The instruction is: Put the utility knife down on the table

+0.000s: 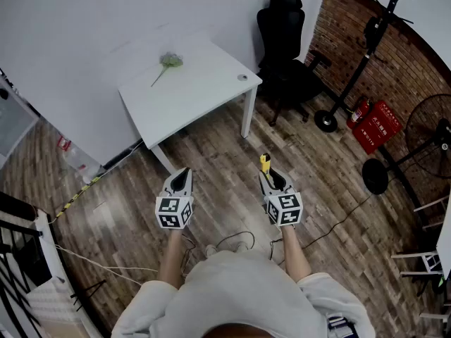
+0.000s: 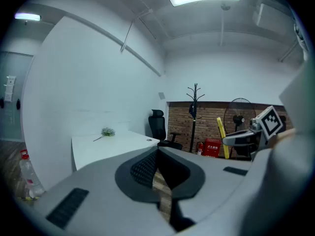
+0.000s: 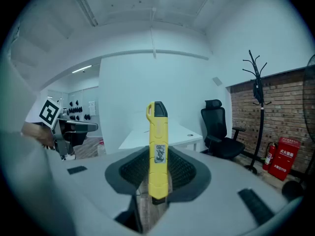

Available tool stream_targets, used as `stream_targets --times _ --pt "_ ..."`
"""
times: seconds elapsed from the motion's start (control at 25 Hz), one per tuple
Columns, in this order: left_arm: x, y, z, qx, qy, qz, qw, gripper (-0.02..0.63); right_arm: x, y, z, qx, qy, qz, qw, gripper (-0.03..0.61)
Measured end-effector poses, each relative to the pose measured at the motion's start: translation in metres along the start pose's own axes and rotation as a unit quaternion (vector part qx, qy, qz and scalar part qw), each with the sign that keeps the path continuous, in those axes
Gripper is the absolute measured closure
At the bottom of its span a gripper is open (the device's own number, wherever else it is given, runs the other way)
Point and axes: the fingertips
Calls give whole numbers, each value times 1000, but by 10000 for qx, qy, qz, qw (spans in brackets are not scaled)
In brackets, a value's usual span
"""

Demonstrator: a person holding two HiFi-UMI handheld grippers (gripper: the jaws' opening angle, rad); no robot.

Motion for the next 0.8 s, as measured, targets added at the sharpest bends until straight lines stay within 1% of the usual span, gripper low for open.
stream_targets --times 0.4,0.6,0.8 --pt "20 7 -20 -21 57 18 10000 607 26 3 -2 -31 81 8 10000 468" --pt "35 10 -33 -35 133 22 9999 607 38 6 -3 -88 223 202 9995 468" --pt "50 9 -48 -90 133 18 9999 607 56 7 -7 -148 289 248 9992 468"
Point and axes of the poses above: the fingertips, and each gripper's own axes: z backward along the fingers, x to its right, y out of its top, and after that the axes turned 15 degrees about -z, right-handed
